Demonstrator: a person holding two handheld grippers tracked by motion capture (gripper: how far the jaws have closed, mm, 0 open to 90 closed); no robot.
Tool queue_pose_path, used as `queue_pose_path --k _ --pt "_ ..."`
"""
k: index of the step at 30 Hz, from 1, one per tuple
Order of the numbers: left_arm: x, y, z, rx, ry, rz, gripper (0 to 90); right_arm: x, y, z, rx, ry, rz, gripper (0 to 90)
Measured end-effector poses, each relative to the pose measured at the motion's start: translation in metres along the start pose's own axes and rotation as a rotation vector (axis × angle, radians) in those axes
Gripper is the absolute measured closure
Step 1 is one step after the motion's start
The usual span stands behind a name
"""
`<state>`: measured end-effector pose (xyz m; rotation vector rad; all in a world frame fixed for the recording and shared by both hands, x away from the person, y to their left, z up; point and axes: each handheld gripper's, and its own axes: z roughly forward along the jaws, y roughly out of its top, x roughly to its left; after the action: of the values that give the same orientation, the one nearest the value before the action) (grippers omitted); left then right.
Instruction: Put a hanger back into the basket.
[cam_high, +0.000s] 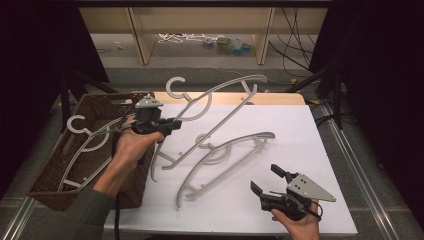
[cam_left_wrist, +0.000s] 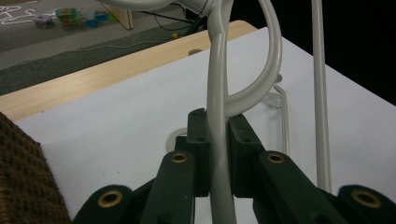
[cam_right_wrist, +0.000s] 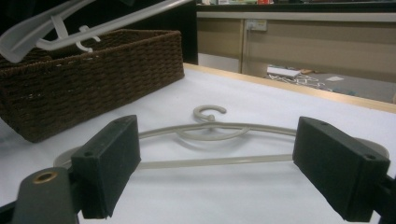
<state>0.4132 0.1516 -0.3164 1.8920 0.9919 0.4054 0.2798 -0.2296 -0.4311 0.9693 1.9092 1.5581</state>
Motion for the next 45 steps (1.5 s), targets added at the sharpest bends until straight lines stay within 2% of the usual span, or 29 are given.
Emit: queue_pose_path --k 2,3,4,7,8,9,11,13,15,16,18,19,20,24,25,28,31,33,45 --pt "0.002 0.001 -0.003 -0.003 0.006 0.01 81.1 0.0 0.0 0.0 -0.002 -0.002 0.002 15.9" --pt "0.005 0.003 -0.009 -0.009 0.009 -0.002 81.2 0.0 0.0 0.0 -0.001 0.001 -0.001 15.9" --pt "0.008 0.004 -0.013 -0.006 0.019 0.017 81.2 0.0 0.0 0.0 0.001 0.003 0.002 15.9" --pt "0.013 0.005 -0.02 -0.008 0.029 0.016 81.2 0.0 0.0 0.0 -0.004 0.0 0.0 15.9" --pt "0.018 0.004 -0.027 -0.023 0.036 -0.008 81.2 0.0 0.0 0.0 -0.001 0.001 -0.001 15.9" --pt "0.018 0.004 -0.027 -0.023 0.036 -0.008 81.2 0.0 0.0 0.0 -0.001 0.001 -0.001 15.9" --pt "0.028 0.003 -0.038 -0.019 0.068 -0.023 81.2 0.0 0.0 0.0 0.003 -0.005 0.0 15.9" --pt "0.033 0.001 -0.043 -0.01 0.079 -0.012 81.2 0.0 0.0 0.0 0.001 -0.007 0.002 15.9" --pt "0.038 0.0 -0.048 -0.02 0.095 -0.025 81.2 0.0 0.0 0.0 0.013 -0.009 0.003 15.9" --pt "0.046 -0.003 -0.055 -0.016 0.111 -0.021 81.2 0.0 0.0 0.001 0.004 -0.008 0.003 15.9" --pt "0.053 -0.005 -0.062 -0.028 0.128 -0.034 81.2 0.0 0.0 0.0 0.012 -0.007 0.002 15.9" --pt "0.053 -0.005 -0.062 -0.028 0.128 -0.034 81.2 0.0 -0.001 0.002 -0.01 -0.001 0.007 15.9" --pt "0.06 -0.008 -0.068 -0.029 0.151 -0.028 81.2 0.0 -0.001 0.002 -0.007 0.004 0.009 15.9" --pt "0.075 -0.016 -0.078 -0.032 0.19 -0.042 81.2 0.001 -0.001 0.003 0.006 0.003 0.004 15.9" --pt "0.075 -0.016 -0.078 -0.032 0.19 -0.042 81.2 0.001 -0.001 0.003 0.006 0.003 0.004 15.9" --pt "0.091 -0.024 -0.087 -0.032 0.238 -0.041 81.3 0.001 -0.001 0.004 0.005 -0.003 0.005 15.9" --pt "0.101 -0.03 -0.093 -0.037 0.258 -0.054 81.2 0.001 -0.002 0.006 -0.009 0.004 0.013 15.9" --pt "0.108 -0.034 -0.097 -0.035 0.286 -0.051 81.2 0.001 -0.002 0.004 0.007 0.002 0.006 15.9" --pt "0.137 -0.054 -0.113 -0.03 0.355 -0.076 81.3 0.0 -0.002 0.005 0.005 -0.001 0.011 15.9"
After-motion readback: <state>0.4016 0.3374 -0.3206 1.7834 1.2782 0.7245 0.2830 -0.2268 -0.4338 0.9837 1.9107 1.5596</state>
